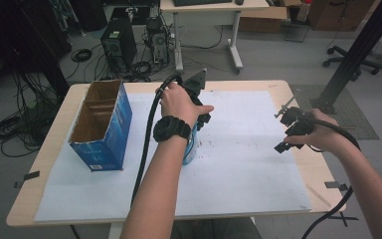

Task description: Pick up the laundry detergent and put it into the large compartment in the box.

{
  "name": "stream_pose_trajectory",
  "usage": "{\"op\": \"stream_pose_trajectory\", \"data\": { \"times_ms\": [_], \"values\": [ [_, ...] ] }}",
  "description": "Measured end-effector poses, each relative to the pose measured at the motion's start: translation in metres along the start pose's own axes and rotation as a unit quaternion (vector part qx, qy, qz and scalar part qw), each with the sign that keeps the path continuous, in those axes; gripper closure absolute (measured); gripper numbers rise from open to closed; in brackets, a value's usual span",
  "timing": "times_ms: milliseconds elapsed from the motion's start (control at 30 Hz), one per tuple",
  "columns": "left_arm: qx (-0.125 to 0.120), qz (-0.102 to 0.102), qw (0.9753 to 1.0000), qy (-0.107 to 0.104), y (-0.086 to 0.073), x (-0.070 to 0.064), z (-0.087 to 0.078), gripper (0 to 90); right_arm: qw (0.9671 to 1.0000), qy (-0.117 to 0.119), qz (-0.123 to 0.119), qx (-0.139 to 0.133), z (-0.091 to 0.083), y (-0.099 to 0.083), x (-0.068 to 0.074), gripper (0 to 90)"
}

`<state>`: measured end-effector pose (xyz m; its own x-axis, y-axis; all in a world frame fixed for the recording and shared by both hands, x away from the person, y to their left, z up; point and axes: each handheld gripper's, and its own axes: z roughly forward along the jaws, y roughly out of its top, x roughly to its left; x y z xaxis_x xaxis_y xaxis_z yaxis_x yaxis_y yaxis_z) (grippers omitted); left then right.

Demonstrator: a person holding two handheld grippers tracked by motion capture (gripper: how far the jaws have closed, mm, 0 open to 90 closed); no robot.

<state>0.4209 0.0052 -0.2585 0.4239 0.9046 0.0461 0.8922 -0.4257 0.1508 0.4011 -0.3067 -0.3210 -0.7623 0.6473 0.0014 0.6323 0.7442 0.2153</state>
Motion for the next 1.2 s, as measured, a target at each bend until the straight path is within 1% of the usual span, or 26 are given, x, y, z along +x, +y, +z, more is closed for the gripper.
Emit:
{"op": "stream_pose_trajectory", "data": {
  "times_ms": [200,333,400,700,833,867,1100,1200],
  "values": [
    [0.004,0.001,1.0,0.0,0.0,-0.003,0.005,10.0,1.0,0.001,-0.002,0.001,0.002,-0.001,0.001,19.2],
    [0.008,0.004,1.0,0.0,0.001,-0.005,0.008,10.1,1.0,0.002,0.001,0.002,0.004,-0.002,0.001,19.2],
    [0.01,0.005,0.9999,0.003,0.001,-0.006,0.009,10.1,1.0,0.002,-0.001,0.001,0.004,-0.003,0.001,19.2],
    [0.013,0.0,0.9999,0.006,0.001,-0.007,0.015,10.5,1.0,0.003,0.0,-0.001,0.004,-0.004,0.001,19.1],
    [0.019,0.001,0.9998,0.01,0.001,-0.007,0.019,11.3,1.0,0.004,0.002,0.0,0.004,-0.005,0.001,19.1],
    [0.02,0.002,0.9998,0.009,0.001,-0.007,0.02,11.3,1.0,0.004,0.001,0.0,0.004,-0.005,0.001,19.1],
    [0.023,-0.001,0.9997,0.01,0.001,-0.009,0.025,11.8,1.0,0.003,-0.001,0.0,0.004,-0.005,0.0,19.1],
    [0.024,-0.001,0.9996,0.013,0.002,-0.009,0.027,12.3,1.0,0.003,0.0,0.0,0.004,-0.006,0.0,19.1]
  ]
}}
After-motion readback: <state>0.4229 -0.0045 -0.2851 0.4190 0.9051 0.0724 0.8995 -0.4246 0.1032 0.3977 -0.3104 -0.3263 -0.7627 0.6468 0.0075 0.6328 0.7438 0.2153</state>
